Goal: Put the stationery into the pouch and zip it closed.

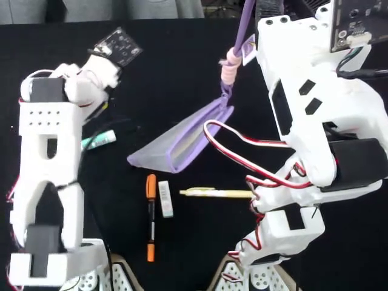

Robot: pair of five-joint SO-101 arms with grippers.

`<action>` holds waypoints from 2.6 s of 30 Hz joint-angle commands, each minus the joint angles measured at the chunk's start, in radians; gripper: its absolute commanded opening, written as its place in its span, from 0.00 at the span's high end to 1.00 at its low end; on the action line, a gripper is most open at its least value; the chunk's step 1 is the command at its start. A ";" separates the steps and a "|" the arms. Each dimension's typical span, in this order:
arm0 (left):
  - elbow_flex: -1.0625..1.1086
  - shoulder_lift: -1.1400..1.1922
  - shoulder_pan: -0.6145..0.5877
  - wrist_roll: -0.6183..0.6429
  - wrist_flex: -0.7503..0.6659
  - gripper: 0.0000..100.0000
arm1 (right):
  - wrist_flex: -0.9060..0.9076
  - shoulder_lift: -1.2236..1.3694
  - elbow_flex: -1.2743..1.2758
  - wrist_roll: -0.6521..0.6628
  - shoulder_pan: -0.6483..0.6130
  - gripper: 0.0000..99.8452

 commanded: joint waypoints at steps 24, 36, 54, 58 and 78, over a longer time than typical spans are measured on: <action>0.412 0.256 -0.125 -0.219 -0.393 0.79 | -0.020 0.002 -0.019 -0.005 0.012 0.99; 0.424 0.272 -0.064 -0.219 -0.408 0.86 | -0.020 0.002 -0.019 -0.005 0.012 0.99; 0.341 0.465 -0.067 -0.219 -0.407 0.86 | -0.020 0.001 -0.019 -0.003 0.017 0.99; 0.344 0.471 -0.065 -0.219 -0.407 0.86 | -0.020 0.001 -0.019 -0.003 0.017 0.99; 0.334 0.540 -0.071 -0.219 -0.410 0.86 | -0.020 -0.001 -0.019 -0.003 0.017 0.99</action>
